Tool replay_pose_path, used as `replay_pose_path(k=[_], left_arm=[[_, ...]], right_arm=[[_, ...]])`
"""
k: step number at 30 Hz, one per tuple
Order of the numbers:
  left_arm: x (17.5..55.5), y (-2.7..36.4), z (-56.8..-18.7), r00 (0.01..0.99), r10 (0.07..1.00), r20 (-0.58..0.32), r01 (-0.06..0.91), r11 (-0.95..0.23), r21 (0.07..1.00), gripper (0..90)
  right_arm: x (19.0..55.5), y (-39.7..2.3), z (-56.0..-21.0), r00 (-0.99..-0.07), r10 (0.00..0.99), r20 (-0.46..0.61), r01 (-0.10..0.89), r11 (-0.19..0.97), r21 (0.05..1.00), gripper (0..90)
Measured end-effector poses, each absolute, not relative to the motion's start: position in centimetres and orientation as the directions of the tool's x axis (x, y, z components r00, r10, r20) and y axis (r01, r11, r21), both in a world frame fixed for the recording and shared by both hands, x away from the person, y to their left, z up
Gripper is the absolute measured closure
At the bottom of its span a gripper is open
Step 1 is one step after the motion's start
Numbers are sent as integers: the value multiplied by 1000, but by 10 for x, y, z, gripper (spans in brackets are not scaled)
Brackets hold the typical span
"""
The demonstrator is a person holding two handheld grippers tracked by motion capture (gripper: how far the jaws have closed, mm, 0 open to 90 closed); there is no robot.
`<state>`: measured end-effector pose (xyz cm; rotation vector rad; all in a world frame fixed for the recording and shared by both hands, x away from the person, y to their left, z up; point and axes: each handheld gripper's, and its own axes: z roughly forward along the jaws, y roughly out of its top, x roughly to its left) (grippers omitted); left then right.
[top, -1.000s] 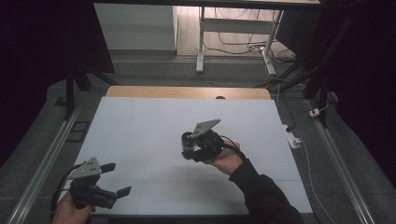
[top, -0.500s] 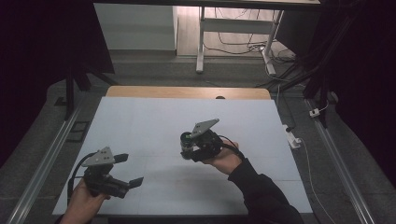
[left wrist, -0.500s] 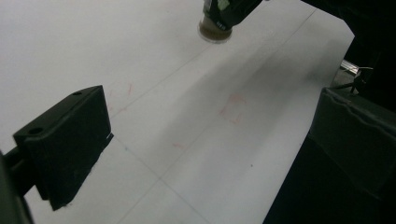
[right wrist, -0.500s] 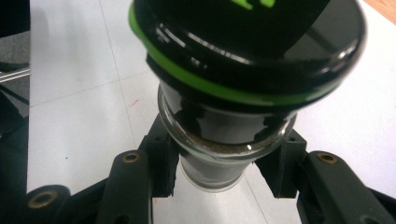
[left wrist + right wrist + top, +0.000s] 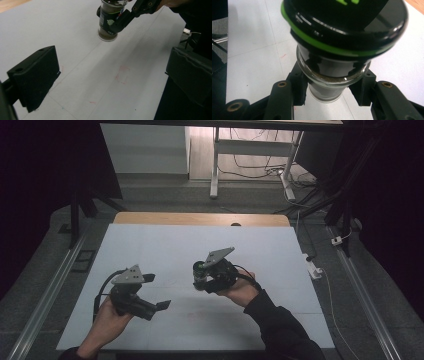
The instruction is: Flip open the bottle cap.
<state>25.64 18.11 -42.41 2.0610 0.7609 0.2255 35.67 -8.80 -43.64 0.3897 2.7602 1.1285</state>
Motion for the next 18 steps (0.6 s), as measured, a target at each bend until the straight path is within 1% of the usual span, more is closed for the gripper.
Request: replay_pose_path(k=[9,18], left_arm=[[269,164,-420,814,569,-119,412,-421,808,0],[284,143,-419,846,517,-127,387,-433,814,0]], right_arm=[[357,-88,-436,-957,288,-31,184,687,703,530],[358,-88,-436,-956,291,-30,186,684,706,531]])
